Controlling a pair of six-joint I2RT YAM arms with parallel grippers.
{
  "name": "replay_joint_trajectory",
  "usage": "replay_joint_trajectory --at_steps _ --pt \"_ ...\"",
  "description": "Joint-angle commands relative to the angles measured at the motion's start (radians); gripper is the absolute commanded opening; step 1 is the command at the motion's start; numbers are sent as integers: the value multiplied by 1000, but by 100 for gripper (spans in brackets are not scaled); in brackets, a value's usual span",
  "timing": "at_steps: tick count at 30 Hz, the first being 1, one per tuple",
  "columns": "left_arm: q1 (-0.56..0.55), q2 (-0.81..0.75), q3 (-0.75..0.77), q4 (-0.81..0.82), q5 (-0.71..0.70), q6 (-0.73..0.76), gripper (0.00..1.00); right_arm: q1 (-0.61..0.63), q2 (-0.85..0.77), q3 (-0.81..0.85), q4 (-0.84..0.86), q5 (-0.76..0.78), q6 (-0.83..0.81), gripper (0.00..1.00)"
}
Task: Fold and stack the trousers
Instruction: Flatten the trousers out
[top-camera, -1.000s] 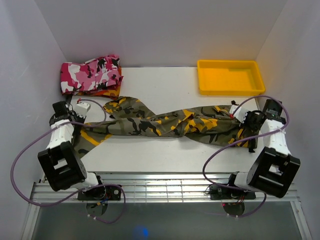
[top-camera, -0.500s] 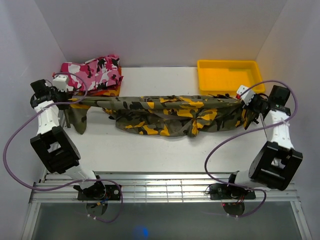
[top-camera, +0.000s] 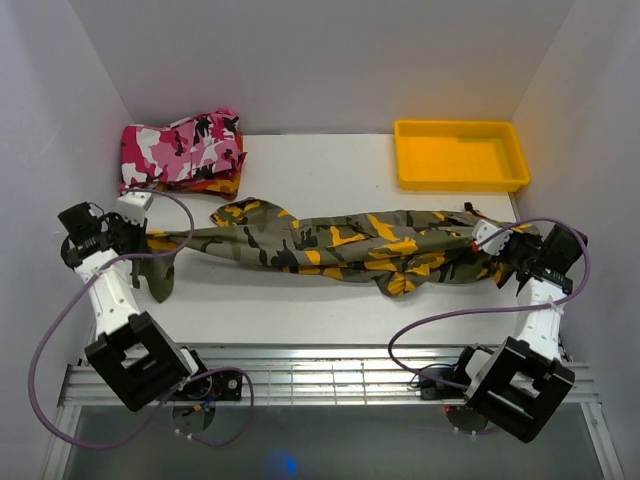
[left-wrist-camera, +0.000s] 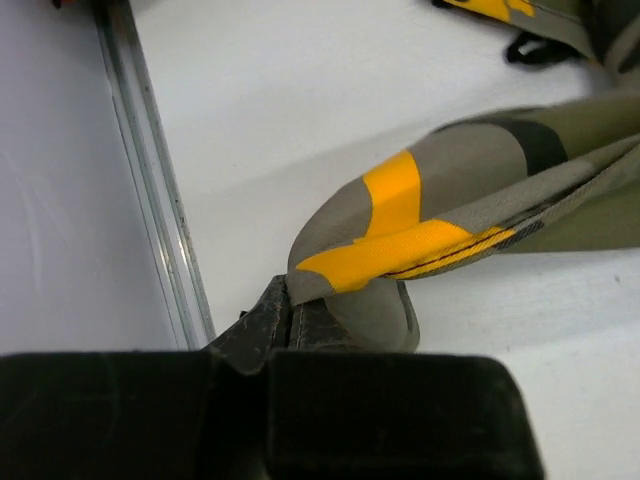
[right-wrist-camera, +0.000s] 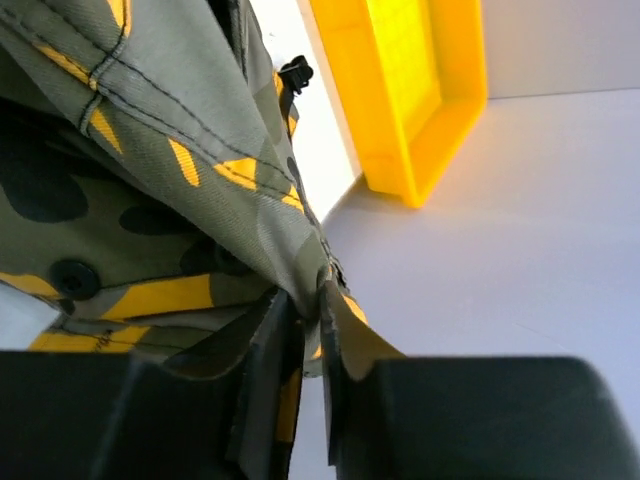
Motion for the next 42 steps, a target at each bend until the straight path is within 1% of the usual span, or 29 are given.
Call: replay_joint_trajectory --at_steps 1,2,3,4,5,6,7,8,9,10,11,12,14,15,16,17,18,19,20,21,22,23,24,26,29,31,35,37,42 --pt "12 -96 -60 -154 116 270 0 -49 -72 -40 -29 -46 -237 25" --pt "12 -98 -69 -241 111 324 8 -60 -82 -53 -98 -48 -321 43" --pt "12 -98 -81 -274 101 396 24 -69 -89 -55 -117 -49 -337 50" --pt "15 -98 -95 -294 82 415 33 -85 -98 -52 -128 -54 -336 58" --pt "23 -98 -95 -343 82 433 38 -89 -98 -44 -137 -57 -307 67" --pt "28 -87 -87 -378 88 480 46 -92 -95 -3 -172 -60 -279 73" --pt "29 -84 -61 -409 116 493 49 -94 -79 26 -200 -62 -250 81" --pt "29 -78 -44 -464 134 499 53 -94 -66 63 -238 -66 -226 93" --pt "29 -72 -23 -495 157 508 56 -94 -51 144 -332 -71 -198 93" --pt "28 -47 1 -523 183 525 60 -94 -16 190 -392 -82 -196 90" --pt "17 -30 50 -559 225 522 61 -94 3 236 -452 -89 -196 90" --pt "2 -12 75 -563 233 509 61 -94 45 328 -544 -97 -158 90" --pt "-56 48 139 -561 230 444 61 -94 99 426 -635 -123 -118 90" --pt "-72 65 156 -554 231 427 61 -92 162 480 -664 -150 -16 90" --pt "-89 79 164 -534 228 398 61 -89 203 590 -698 -161 55 90" --pt "-125 101 170 -484 207 331 60 -79 248 656 -717 -166 125 90" --pt "-139 114 170 -456 200 300 60 -68 359 727 -741 -160 193 90" --pt "-150 128 170 -427 191 269 60 -33 424 870 -810 -140 315 91" --pt "-166 161 172 -378 179 205 60 -5 485 944 -851 -110 365 97" --pt "-173 183 181 -367 159 182 59 33 610 1014 -899 -58 405 99" --pt "-175 206 193 -362 156 165 59 44 668 1076 -936 -39 504 100" --pt "-176 226 203 -356 156 148 58 53 720 1191 -983 -28 550 93" --pt "-175 258 218 -348 151 116 58 56 813 1245 -1011 -26 587 93" --pt "-176 276 223 -322 148 84 58 73 883 1372 -1056 -20 682 91" --pt "-176 284 206 -298 135 68 58 116 937 1395 -1018 55 787 91" --pt "-176 278 177 -281 107 64 59 154 945 1337 -984 154 828 92" --pt "-175 257 115 -215 52 42 61 182 946 1171 -861 320 904 98" --pt "-175 258 101 -206 39 30 63 185 966 1107 -805 383 937 90" --pt "-175 329 121 -202 -11 -13 64 196 1020 1065 -757 373 997 90"
